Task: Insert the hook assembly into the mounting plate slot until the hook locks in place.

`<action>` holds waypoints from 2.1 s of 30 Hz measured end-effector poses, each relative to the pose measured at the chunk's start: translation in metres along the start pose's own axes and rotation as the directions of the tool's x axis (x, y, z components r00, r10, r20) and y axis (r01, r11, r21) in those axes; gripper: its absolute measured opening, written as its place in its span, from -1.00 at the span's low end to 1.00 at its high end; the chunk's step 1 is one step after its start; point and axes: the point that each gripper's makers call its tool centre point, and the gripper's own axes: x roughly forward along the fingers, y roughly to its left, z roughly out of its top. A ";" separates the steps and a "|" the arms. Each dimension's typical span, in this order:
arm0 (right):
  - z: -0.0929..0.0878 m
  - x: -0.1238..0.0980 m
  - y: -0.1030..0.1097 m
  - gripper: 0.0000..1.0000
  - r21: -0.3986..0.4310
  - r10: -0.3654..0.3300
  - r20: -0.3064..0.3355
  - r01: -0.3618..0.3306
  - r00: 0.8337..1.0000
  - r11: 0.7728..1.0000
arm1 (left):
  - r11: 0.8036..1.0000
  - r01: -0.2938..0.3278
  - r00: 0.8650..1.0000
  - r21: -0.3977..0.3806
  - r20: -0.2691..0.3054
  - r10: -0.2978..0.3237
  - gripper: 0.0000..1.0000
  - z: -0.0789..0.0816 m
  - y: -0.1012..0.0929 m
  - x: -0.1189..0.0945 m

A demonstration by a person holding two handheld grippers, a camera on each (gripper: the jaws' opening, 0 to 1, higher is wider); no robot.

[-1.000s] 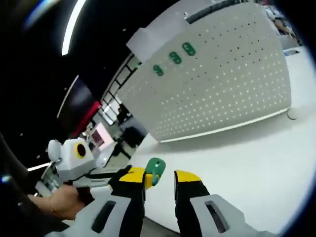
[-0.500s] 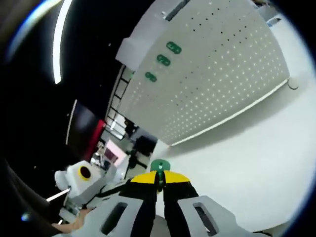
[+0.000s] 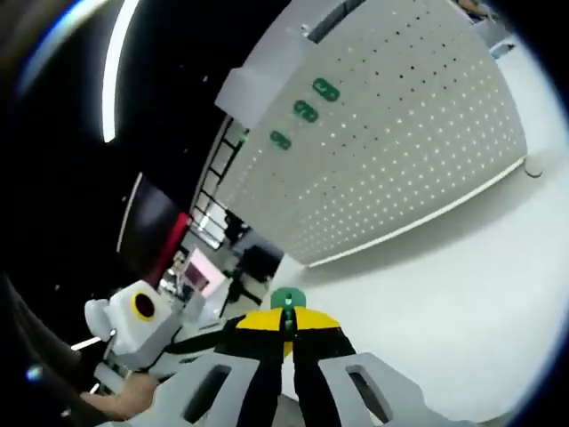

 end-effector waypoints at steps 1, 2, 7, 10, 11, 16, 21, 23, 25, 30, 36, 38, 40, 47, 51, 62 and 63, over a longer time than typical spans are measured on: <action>0.000 0.000 0.000 -1.00 -0.012 -0.004 0.002 0.004 1.000 1.000 | 1.000 0.013 1.000 -0.001 0.000 -0.013 -0.82 0.001 -0.002 0.000; 0.000 0.000 0.000 -1.00 -0.036 -0.008 0.001 0.008 1.000 0.999 | 1.000 0.023 1.000 -0.005 -0.001 -0.023 -0.76 0.000 -0.004 0.000; 0.000 -0.002 0.003 -1.00 -0.157 -0.025 -0.008 0.023 1.000 0.987 | 0.998 0.043 0.999 -0.044 -0.023 -0.044 -0.40 -0.005 -0.007 0.001; 0.000 -0.001 0.004 -1.00 -0.217 -0.035 -0.015 0.031 0.999 0.976 | 0.997 0.049 0.998 -0.056 -0.026 -0.051 -0.20 -0.006 -0.008 -0.001; 0.000 -0.001 0.004 -1.00 -0.237 -0.041 -0.018 0.036 0.999 0.971 | 0.997 0.049 0.998 -0.063 -0.028 -0.051 -0.18 -0.007 -0.007 -0.001; 0.006 -0.002 0.004 -1.00 -0.377 -0.073 -0.007 0.065 0.997 0.924 | 0.995 0.033 0.999 -0.096 -0.015 -0.035 0.08 -0.002 -0.001 -0.009; 0.011 0.000 0.003 -1.00 -0.463 -0.098 0.005 0.089 0.995 0.882 | 0.996 0.015 0.997 -0.083 -0.079 -0.021 0.39 -0.013 0.005 -0.015; 0.013 0.001 0.004 -1.00 -0.485 -0.101 0.012 0.094 0.995 0.870 | 0.995 0.023 0.996 -0.097 -0.084 -0.031 0.53 -0.013 0.004 -0.016; 0.014 0.001 0.004 -1.00 -0.495 -0.105 0.014 0.098 0.994 0.863 | 0.991 0.027 0.996 -0.129 -0.083 -0.038 0.67 -0.012 0.005 -0.020; 0.019 0.001 0.005 -1.00 -0.518 -0.112 0.044 0.119 0.993 0.847 | 0.986 0.040 0.994 -0.163 -0.095 -0.056 0.91 -0.010 -0.001 -0.026; 0.027 0.005 0.001 -1.00 -0.553 -0.133 0.067 0.148 0.989 0.820 | 0.987 0.023 0.998 -0.159 -0.060 -0.033 1.00 -0.001 0.000 -0.034; 0.032 0.007 0.001 -1.00 -0.562 -0.139 0.088 0.165 0.986 0.811 | 0.995 -0.009 0.996 -0.104 -0.090 0.000 1.00 -0.005 0.005 -0.036; 0.035 0.009 0.000 -1.00 -0.580 -0.150 0.100 0.180 0.984 0.795 | 0.993 -0.012 0.996 -0.114 -0.093 0.001 1.00 -0.005 0.006 -0.037; 0.081 0.005 -0.007 -1.00 -0.634 -0.183 0.323 0.356 0.928 0.686 | 0.988 -0.054 0.997 -0.143 -0.053 0.047 1.00 0.005 0.022 -0.044; 0.102 0.011 -0.010 -1.00 -0.621 -0.190 0.372 0.396 0.908 0.676 | 0.986 -0.079 0.996 -0.146 -0.057 0.071 1.00 0.001 0.031 -0.048; 0.145 0.020 -0.028 -1.00 -0.608 -0.217 0.439 0.466 0.872 0.643 | 0.979 -0.100 0.994 -0.176 -0.050 0.093 1.00 -0.001 0.040 -0.051; 0.149 0.020 -0.030 -1.00 -0.608 -0.220 0.443 0.472 0.869 0.639 | 0.979 -0.101 0.994 -0.176 -0.049 0.094 1.00 -0.001 0.041 -0.051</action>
